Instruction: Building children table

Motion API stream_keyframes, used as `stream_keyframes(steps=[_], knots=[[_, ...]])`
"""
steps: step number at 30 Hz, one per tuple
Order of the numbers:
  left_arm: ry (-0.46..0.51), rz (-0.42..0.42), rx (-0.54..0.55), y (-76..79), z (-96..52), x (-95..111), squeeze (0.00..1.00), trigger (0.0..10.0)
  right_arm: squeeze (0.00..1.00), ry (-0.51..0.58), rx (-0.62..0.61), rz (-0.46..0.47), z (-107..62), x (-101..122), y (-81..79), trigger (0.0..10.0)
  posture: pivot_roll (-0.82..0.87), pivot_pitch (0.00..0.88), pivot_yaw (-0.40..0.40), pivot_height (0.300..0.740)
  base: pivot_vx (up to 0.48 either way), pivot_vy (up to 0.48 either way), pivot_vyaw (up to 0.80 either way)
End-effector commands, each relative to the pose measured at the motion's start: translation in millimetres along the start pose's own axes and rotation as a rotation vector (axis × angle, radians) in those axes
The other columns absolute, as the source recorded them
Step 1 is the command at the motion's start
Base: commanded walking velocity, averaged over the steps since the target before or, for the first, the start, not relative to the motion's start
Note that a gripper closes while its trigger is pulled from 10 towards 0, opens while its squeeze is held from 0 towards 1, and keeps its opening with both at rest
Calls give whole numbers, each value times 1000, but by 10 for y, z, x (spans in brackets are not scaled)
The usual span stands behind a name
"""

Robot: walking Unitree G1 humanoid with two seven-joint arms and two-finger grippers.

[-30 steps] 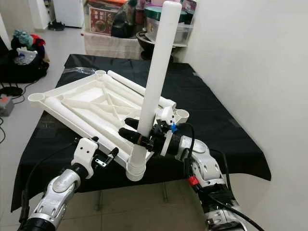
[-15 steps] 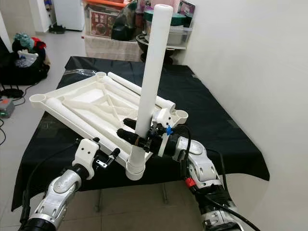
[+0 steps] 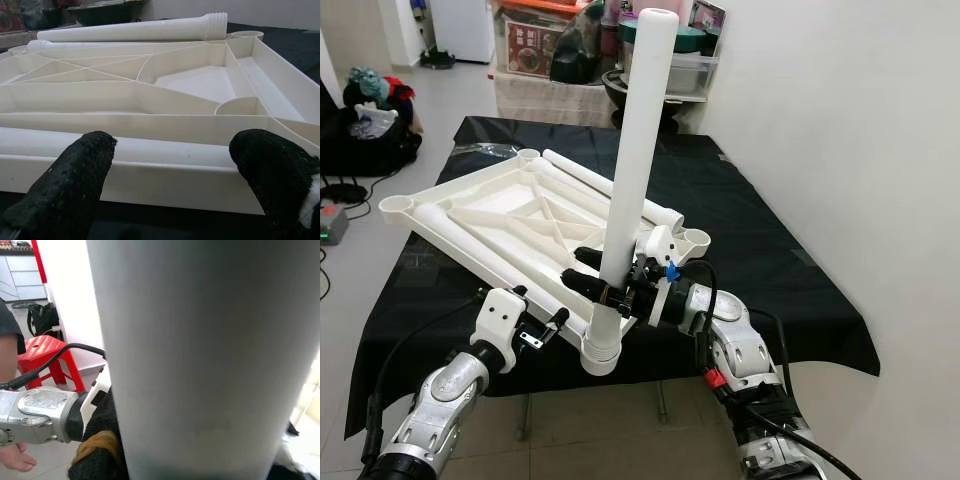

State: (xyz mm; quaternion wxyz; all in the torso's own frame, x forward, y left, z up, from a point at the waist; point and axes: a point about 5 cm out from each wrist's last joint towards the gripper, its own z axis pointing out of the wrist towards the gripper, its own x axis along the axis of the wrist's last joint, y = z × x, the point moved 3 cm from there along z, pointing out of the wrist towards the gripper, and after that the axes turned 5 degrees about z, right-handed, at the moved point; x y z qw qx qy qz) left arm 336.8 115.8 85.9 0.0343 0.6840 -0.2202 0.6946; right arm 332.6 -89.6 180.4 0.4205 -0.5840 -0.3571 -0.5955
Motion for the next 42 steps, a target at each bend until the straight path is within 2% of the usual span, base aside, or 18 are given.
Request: stream_keyframes(steps=[1,6,9,11,15,16,18,20,21,27,36,42], knots=[[-27,-4,-12,37,-15,-64,0,10000,0,-183,-81,145,-17,-543,2,10000,73,0,-147,740,0,0,0],[-28,-3,-10,32,-16,-66,0,10000,0,-213,-174,153,-1,-618,57,10000,71,0,-146,740,0,0,0],[-29,-4,-12,36,-15,-69,0,10000,0,-228,-327,162,-40,-675,181,10000,65,0,-143,740,0,0,0],[-29,-4,-12,37,-15,-70,0,10000,0,-228,-355,166,-50,-680,207,10000,65,0,-143,740,0,0,0],[-30,-6,-11,37,-16,-73,0,10000,0,-210,-553,151,-142,-669,391,10000,60,0,-141,740,0,0,0],[-30,-6,-11,37,-16,-73,0,10000,0,-210,-553,151,-142,-669,391,10000,60,0,-141,740,0,0,0],[-31,-7,-10,37,-18,-77,0,10000,0,-198,-672,157,-213,-673,492,10000,59,0,-140,740,0,0,0],[-32,-7,-10,37,-18,-78,0,10000,0,-196,-714,158,-236,-678,523,10000,59,0,-140,740,0,0,0],[-33,-7,-10,34,-23,-83,0,10000,0,-189,-890,177,-382,-722,641,10000,59,0,-139,740,0,0,0],[-38,-5,-6,27,-31,-93,0,10000,0,-179,-1152,208,-625,-809,752,10000,60,0,-139,740,0,0,0],[-43,-1,-2,17,-32,-102,0,10000,0,-106,-1316,228,-739,-773,786,10000,57,0,-135,740,0,0,0],[-45,2,4,9,-26,-104,0,10000,0,-84,-1405,189,-799,-732,817,10000,61,0,-136,740,0,0,0]])
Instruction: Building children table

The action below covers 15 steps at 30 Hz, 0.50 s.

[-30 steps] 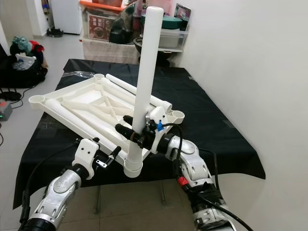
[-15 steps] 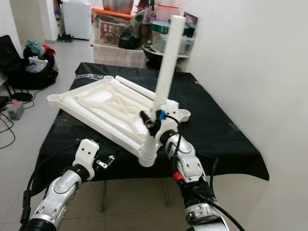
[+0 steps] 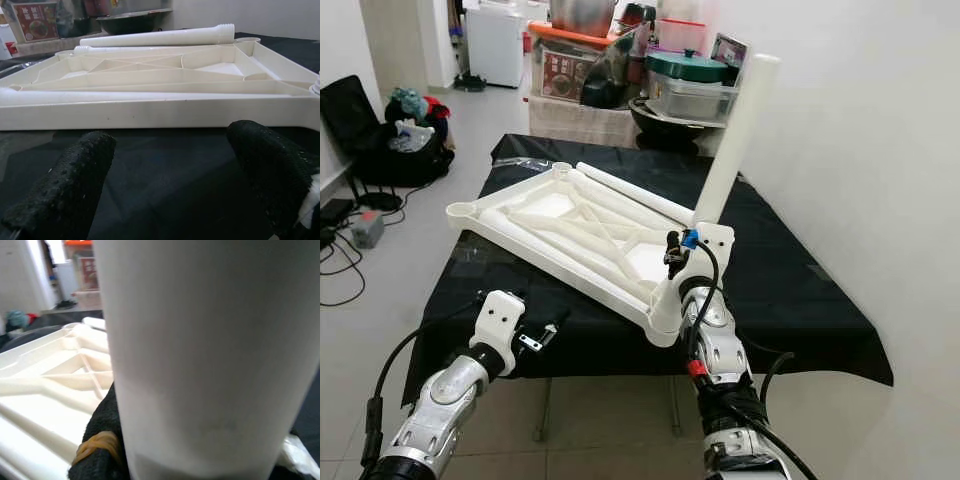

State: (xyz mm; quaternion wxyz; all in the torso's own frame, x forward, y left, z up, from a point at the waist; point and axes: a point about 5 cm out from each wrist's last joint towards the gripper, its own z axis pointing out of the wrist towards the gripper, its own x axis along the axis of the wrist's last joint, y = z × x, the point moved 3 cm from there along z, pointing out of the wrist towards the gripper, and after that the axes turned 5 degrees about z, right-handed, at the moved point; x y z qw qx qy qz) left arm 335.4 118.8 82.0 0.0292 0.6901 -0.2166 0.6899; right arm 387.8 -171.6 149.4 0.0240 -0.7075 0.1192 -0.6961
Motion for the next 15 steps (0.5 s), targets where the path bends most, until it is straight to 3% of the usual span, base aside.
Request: stream_keyframes(steps=[1,15], knots=[[-30,5,-3,15,-4,-61,0,10000,0,-163,-137,-47,-103,-467,292,10000,61,0,-135,740,0,0,0],[-33,9,-2,10,-9,-67,0,10000,0,-129,-146,-59,-110,-441,264,10000,59,0,-132,740,0,0,0]])
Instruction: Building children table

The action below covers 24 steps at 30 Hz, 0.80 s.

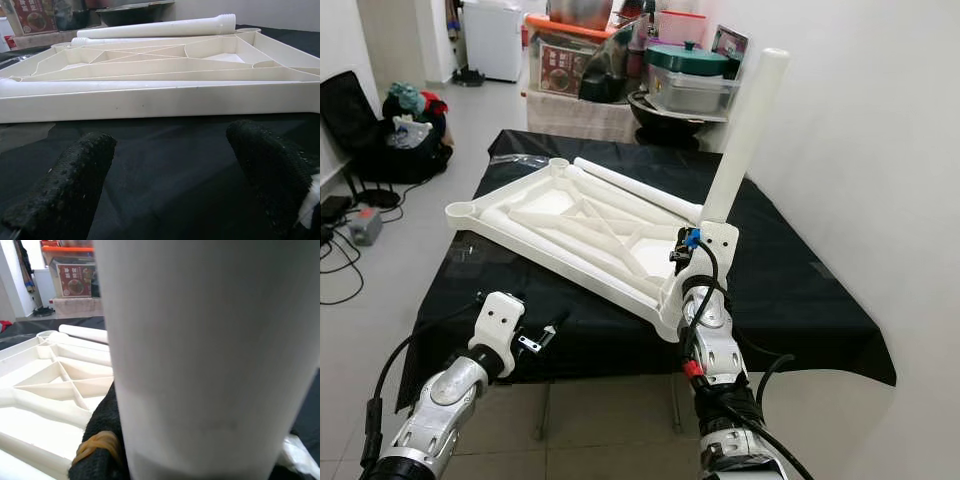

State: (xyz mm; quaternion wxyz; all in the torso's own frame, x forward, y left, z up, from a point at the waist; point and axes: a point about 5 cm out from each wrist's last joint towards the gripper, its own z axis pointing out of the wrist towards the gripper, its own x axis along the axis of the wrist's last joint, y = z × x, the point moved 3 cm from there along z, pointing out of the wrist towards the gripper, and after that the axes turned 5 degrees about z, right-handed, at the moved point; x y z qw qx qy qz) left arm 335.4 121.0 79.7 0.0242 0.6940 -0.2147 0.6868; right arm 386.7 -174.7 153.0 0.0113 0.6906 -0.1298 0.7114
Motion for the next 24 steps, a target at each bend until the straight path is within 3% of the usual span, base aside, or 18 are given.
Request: stream_keyframes(steps=[1,24], knots=[[-21,7,-11,24,-1,-40,0,10000,0,-180,-83,-35,-113,-481,229,10000,59,0,-132,740,0,0,0],[-20,8,-22,53,12,-39,0,10000,0,-127,45,-94,-28,-332,92,10000,55,0,-130,740,0,0,0]])
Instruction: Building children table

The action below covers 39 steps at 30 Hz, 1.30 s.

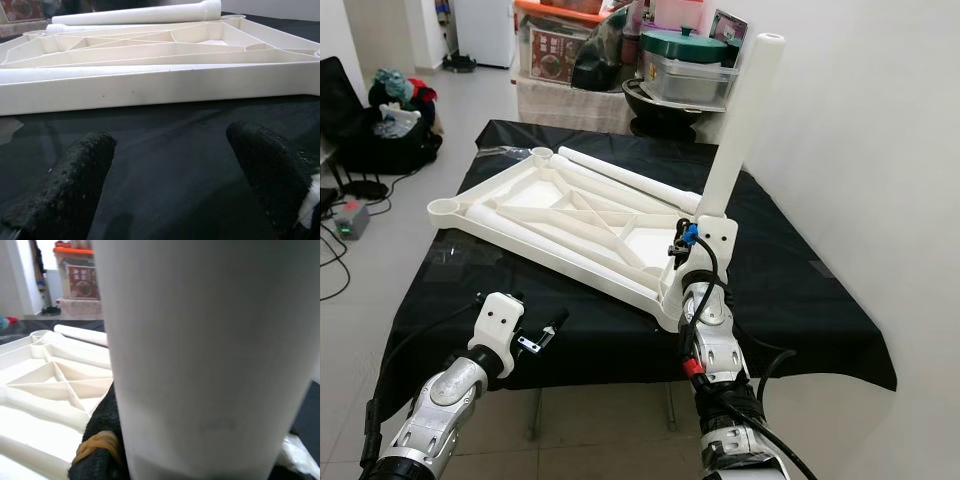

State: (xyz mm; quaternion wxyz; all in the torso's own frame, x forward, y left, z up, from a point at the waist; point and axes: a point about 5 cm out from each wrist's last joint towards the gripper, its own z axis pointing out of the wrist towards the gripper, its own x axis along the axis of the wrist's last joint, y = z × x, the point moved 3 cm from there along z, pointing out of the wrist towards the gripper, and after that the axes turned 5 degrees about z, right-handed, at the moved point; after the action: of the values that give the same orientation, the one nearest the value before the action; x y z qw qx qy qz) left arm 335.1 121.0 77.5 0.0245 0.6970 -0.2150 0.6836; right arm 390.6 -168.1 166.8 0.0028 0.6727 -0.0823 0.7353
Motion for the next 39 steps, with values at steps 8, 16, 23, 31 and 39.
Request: stream_keyframes(steps=[8,16,23,31,39], knots=[[-13,10,-18,44,17,-22,0,10000,0,-209,50,-45,38,-368,133,10000,59,0,-138,740,0,0,0],[-16,9,-12,39,5,-34,0,10000,0,-235,46,-8,71,-386,166,10000,65,0,-143,740,0,0,0],[-21,11,-13,25,-1,-45,0,10000,0,-284,-9,63,37,-514,261,10000,63,0,-136,740,0,0,0],[-21,12,-19,40,5,-44,0,10000,0,-295,-7,69,28,-551,264,10000,62,0,-134,740,0,0,0],[-23,13,-16,40,-1,-46,0,10000,0,-313,-6,71,31,-584,273,10000,65,0,-137,740,0,0,0]])
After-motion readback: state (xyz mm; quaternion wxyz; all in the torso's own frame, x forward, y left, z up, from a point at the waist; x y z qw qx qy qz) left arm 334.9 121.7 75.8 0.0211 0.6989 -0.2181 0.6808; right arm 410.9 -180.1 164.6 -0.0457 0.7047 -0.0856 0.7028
